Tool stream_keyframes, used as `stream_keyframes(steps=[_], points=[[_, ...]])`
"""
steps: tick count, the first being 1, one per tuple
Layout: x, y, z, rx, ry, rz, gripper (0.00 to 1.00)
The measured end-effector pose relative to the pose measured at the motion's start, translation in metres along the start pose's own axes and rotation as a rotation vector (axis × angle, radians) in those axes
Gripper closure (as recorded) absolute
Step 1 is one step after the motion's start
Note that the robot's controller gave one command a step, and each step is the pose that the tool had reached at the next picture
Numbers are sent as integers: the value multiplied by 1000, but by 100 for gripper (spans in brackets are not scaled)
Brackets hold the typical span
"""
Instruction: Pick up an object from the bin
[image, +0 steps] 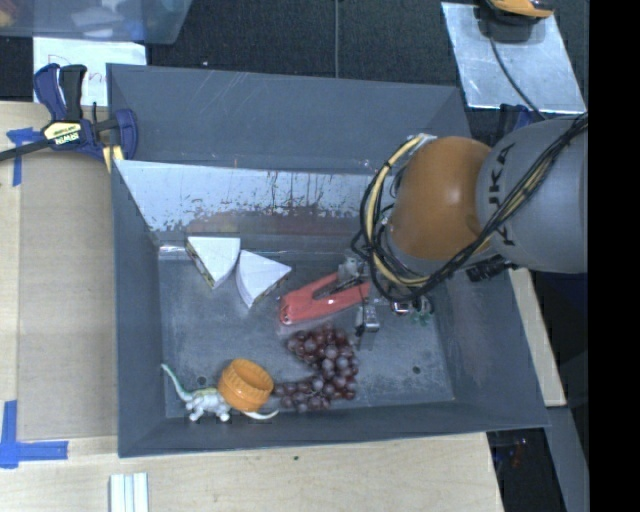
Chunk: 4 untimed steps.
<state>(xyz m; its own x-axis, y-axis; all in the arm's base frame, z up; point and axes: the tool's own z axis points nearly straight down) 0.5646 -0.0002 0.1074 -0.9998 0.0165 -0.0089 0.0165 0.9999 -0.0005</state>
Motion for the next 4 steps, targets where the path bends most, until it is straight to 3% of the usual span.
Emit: stream_keyframes(steps=[1,2,3,4], points=[[-16,13,1,2,-3,-170,0],[-22,23,15,3,-7,-217,0],[-24,40,17,1,-7,35,0],[-13,54,21,3,-24,-54,0]])
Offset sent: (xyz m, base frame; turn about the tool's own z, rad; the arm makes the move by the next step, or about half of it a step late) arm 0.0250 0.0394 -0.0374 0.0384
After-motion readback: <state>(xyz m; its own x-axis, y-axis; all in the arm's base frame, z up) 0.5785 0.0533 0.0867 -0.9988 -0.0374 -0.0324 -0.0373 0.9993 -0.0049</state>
